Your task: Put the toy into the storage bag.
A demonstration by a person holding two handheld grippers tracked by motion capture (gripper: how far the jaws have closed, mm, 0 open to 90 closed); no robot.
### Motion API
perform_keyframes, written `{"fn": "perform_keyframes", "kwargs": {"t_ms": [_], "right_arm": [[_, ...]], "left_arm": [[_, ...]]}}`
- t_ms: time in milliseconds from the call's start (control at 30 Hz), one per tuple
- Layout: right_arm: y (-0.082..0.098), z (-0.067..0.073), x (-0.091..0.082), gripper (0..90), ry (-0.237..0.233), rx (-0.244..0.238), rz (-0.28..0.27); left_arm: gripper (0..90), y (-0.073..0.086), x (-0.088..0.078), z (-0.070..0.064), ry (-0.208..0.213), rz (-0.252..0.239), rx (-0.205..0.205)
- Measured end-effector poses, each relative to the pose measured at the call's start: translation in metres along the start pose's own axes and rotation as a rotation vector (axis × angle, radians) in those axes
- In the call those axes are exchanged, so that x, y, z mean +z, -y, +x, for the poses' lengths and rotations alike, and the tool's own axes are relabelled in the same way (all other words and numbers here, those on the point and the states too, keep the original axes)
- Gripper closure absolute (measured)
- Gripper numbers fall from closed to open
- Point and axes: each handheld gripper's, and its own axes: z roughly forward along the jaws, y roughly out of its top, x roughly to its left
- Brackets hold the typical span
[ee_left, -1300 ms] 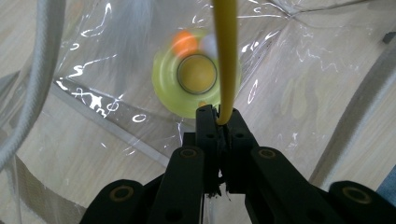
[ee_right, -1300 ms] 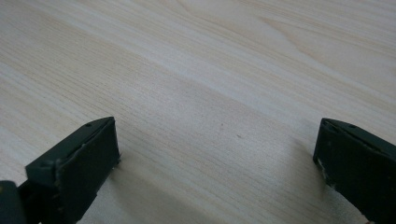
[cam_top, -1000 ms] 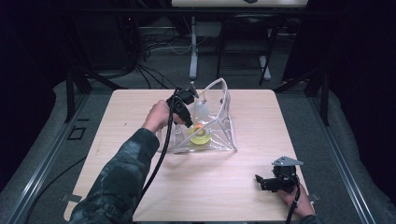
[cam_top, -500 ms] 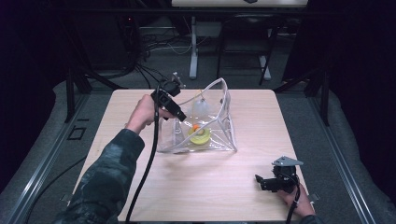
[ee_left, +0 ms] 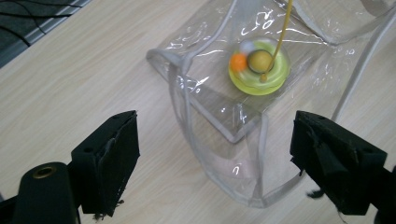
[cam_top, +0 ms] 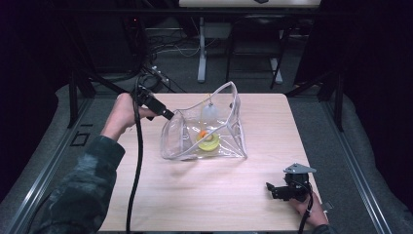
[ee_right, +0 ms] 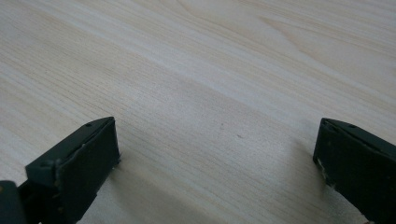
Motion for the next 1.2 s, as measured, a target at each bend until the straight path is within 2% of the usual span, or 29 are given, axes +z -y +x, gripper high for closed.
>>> {"fn": "perform_keyframes", "kwargs": {"t_ms": [33,133,200,267,300,367,500,533,600,733,767,800,833,933,1067,1200], "right_arm": [[0.0,0.0,0.0,0.0,0.0,0.0,0.0],[0.0,0.0,0.0,0.0,0.0,0.0,0.0],[0.0,0.0,0.0,0.0,0.0,0.0,0.0],[0.0,0.0,0.0,0.0,0.0,0.0,0.0],[0.0,0.0,0.0,0.0,0.0,0.0,0.0],[0.0,0.0,0.0,0.0,0.001,0.001,-0.001],[0.0,0.0,0.0,0.0,-0.001,0.001,-0.004],[0.0,0.0,0.0,0.0,-0.001,0.001,-0.004],[0.0,0.0,0.0,0.0,0.001,0.002,-0.002],[0.0,0.0,0.0,0.0,0.002,0.002,-0.001],[0.0,0.0,-0.001,0.0,-0.003,-0.002,0.017],[0.0,0.0,0.0,0.0,0.005,0.0,0.001],[0.0,0.0,0.0,0.0,-0.002,0.001,-0.004],[0.0,0.0,0.0,0.0,0.001,0.002,-0.001],[0.0,0.0,0.0,0.0,-0.001,0.003,-0.005],[0.0,0.0,0.0,0.0,0.001,0.003,-0.002]], "left_arm": [[15.4,0.0,0.0,0.0,0.0,0.0,0.0],[14.1,0.014,-0.008,0.009,-0.03,-0.003,-0.018],[9.1,0.019,-0.009,0.015,-0.055,0.011,-0.037],[4.6,0.023,-0.01,0.018,-0.062,0.009,-0.046],[2.4,0.03,-0.012,0.023,-0.074,0.006,-0.066],[0.1,0.039,-0.013,0.029,-0.081,-0.008,-0.085],[0.0,0.059,-0.009,0.038,-0.085,0.0,-0.109],[0.0,0.059,-0.009,0.038,-0.085,0.0,-0.109],[0.0,0.075,-0.003,0.042,-0.088,0.008,-0.127],[0.0,0.094,0.006,0.044,-0.105,0.019,-0.15],[0.0,0.094,0.006,0.044,-0.105,0.019,-0.15],[0.0,0.103,0.01,0.044,-0.112,0.014,-0.157],[0.0,0.103,0.01,0.044,-0.112,0.014,-0.157],[0.0,0.121,0.02,0.044,-0.116,0.012,-0.17],[0.0,0.133,0.029,0.043,-0.109,0.026,-0.183],[0.0,0.155,0.048,0.04,-0.088,0.073,-0.192]]}}
